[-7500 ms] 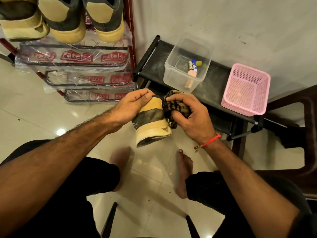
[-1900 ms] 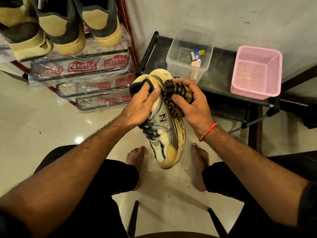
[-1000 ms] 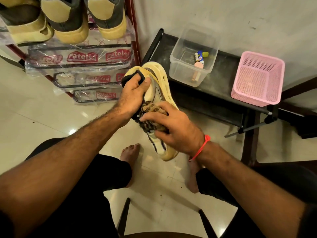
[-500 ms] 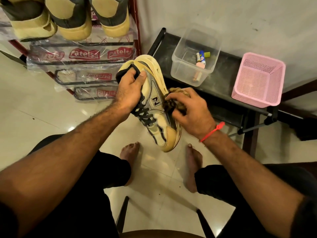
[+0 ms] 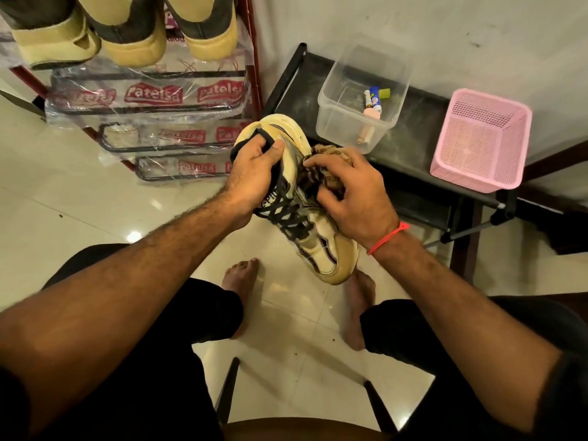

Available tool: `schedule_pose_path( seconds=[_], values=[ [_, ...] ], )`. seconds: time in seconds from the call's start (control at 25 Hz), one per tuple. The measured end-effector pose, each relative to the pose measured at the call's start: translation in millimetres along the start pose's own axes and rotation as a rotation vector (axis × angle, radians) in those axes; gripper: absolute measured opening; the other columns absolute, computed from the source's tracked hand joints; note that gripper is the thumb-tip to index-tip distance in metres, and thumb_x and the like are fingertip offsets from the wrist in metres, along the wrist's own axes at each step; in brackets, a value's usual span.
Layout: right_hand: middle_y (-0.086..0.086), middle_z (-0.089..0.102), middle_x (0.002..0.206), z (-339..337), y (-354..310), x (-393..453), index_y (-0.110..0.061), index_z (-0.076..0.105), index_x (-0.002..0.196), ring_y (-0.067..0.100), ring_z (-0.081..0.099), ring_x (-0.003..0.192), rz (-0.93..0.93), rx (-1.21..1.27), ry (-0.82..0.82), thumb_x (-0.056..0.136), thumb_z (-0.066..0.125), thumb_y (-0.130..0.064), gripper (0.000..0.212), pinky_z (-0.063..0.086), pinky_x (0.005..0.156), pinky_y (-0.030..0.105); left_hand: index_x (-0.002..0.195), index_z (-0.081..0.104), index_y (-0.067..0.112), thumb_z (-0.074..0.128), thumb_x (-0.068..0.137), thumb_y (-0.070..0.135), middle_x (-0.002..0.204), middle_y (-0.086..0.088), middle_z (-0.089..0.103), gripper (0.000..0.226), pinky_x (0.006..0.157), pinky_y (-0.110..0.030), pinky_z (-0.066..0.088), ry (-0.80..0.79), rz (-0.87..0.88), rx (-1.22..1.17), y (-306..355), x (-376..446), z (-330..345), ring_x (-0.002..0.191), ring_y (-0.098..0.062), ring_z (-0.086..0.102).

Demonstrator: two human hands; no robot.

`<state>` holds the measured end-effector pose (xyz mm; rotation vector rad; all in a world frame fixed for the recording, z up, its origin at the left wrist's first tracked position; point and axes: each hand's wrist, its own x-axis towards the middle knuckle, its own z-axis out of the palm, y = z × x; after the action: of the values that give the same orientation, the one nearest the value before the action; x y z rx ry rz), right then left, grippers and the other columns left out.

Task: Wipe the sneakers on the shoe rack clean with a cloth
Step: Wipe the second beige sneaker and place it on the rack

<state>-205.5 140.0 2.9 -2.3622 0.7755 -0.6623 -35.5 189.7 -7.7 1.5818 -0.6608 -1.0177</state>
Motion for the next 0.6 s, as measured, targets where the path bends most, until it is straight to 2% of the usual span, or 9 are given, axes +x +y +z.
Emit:
schedule_pose_path(
  seconds=[0.16,0.28,0.36,0.44,0.52,0.56,0.6],
  values=[
    [0.013,0.057,0.122,6,-7,-9,-0.017,0.068,0.124,0.022,0.057,0.11,-0.108,0.014,-0.096,0.08,0.069,-0.006,0.045,0.048,0.1,0.029,0.128,0.063,0.011,0.046,0.108,0.023,0.116,-0.004,0.075,0.029,0.099,-0.04,0.055,-0.046,0.028,0.0,1,-2,1,0.11,-0.021,0.071],
    [0.012,0.059,0.121,-10,24,8,-0.017,0.068,0.123,0.022,0.058,0.113,0.112,-0.012,0.03,0.082,0.067,-0.009,0.041,0.048,0.106,0.041,0.129,0.062,0.01,0.046,0.108,0.018,0.118,-0.006,0.074,0.028,0.097,-0.033,0.056,-0.08,0.057,0.008,4,-2,1,0.11,-0.02,0.071],
    [0.01,0.06,0.12,-16,32,4,-0.018,0.069,0.12,0.02,0.059,0.113,0.153,0.01,0.03,0.081,0.066,-0.013,0.039,0.048,0.106,0.039,0.128,0.063,0.009,0.046,0.107,0.015,0.114,-0.005,0.075,0.027,0.088,-0.025,0.057,-0.055,0.083,0.036,9,-1,-3,0.103,-0.015,0.073],
    [0.007,0.059,0.119,-6,11,-12,-0.02,0.07,0.117,0.018,0.059,0.11,-0.021,0.06,-0.124,0.08,0.067,-0.017,0.037,0.049,0.103,0.03,0.125,0.065,0.006,0.048,0.107,0.015,0.105,0.0,0.076,0.027,0.078,-0.02,0.056,0.031,0.077,0.059,14,2,-14,0.094,-0.01,0.074],
    [0.007,0.058,0.12,2,-2,-24,-0.022,0.071,0.115,0.018,0.058,0.108,-0.222,0.049,-0.357,0.08,0.07,-0.02,0.035,0.049,0.097,0.027,0.126,0.065,0.006,0.049,0.107,0.018,0.104,0.001,0.076,0.028,0.075,-0.019,0.057,0.1,0.058,0.067,15,7,-24,0.091,-0.008,0.074],
    [0.007,0.058,0.121,0,1,-18,-0.022,0.071,0.115,0.02,0.058,0.108,-0.253,0.037,-0.385,0.08,0.07,-0.019,0.036,0.05,0.096,0.029,0.128,0.065,0.007,0.049,0.107,0.019,0.105,0.001,0.076,0.029,0.077,-0.021,0.058,0.11,0.056,0.076,15,8,-26,0.092,-0.008,0.074],
    [0.008,0.058,0.122,-4,10,-9,-0.021,0.071,0.116,0.021,0.059,0.109,-0.195,0.044,-0.335,0.079,0.069,-0.016,0.037,0.051,0.099,0.032,0.129,0.064,0.008,0.048,0.107,0.019,0.108,0.001,0.076,0.03,0.079,-0.022,0.059,0.109,0.056,0.086,15,8,-25,0.094,-0.009,0.074]
  ],
)
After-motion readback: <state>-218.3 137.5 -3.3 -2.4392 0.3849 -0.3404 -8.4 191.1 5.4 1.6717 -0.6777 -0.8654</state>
